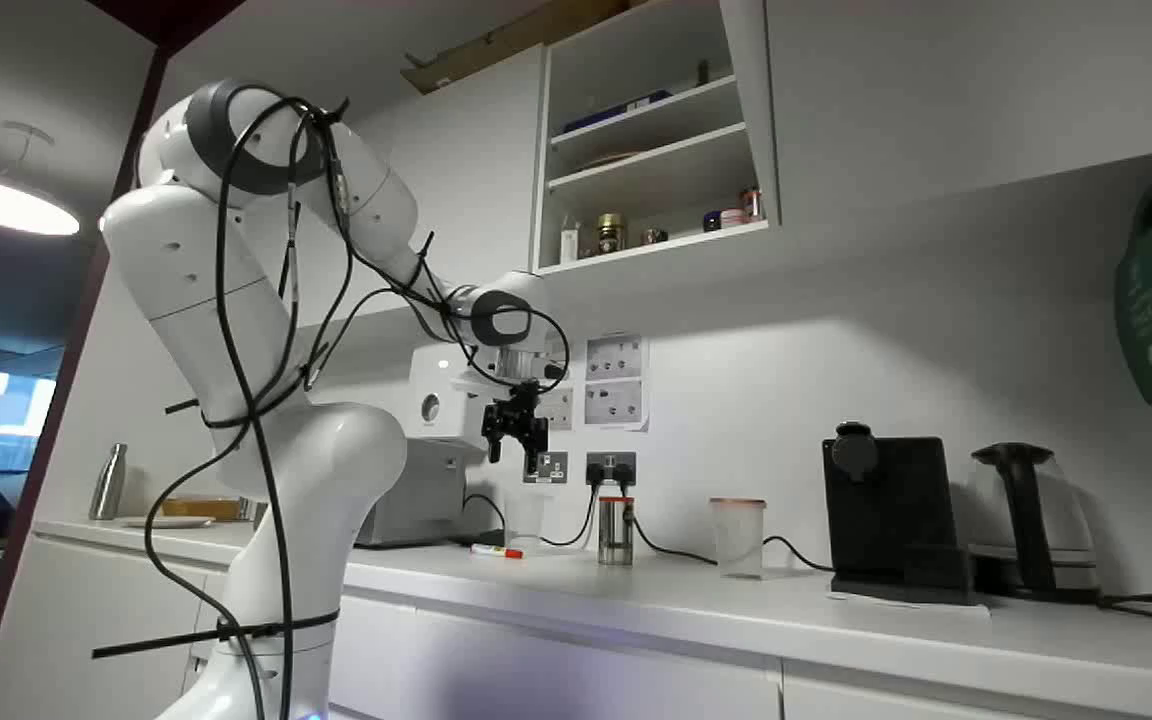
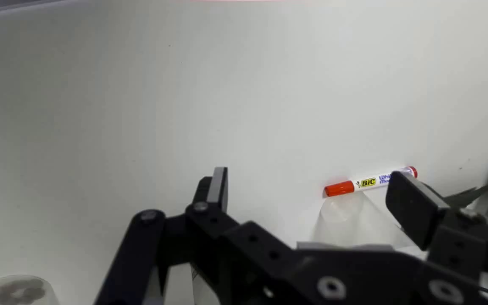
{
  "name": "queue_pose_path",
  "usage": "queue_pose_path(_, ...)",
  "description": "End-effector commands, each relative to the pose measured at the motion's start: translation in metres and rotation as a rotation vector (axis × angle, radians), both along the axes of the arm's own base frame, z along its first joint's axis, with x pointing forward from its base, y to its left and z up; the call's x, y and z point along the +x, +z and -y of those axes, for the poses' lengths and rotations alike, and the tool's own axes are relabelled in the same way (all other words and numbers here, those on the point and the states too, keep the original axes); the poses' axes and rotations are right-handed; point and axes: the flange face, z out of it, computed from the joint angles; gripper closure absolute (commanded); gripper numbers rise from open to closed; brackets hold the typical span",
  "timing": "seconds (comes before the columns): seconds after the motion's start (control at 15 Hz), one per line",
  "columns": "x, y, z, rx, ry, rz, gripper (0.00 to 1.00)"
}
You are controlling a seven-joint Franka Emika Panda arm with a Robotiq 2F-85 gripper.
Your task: Put the marker inside the cup
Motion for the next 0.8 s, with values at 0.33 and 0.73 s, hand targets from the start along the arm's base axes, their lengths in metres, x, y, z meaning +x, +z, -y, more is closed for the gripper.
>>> queue_pose_path(0.33, 0.0, 0.0, 0.0, 0.0, 0.0, -0.001, 0.0)
queue_pose_path(0.73, 0.009, -0.005, -0.01, -0.056, -0.048, -0.043, 0.0)
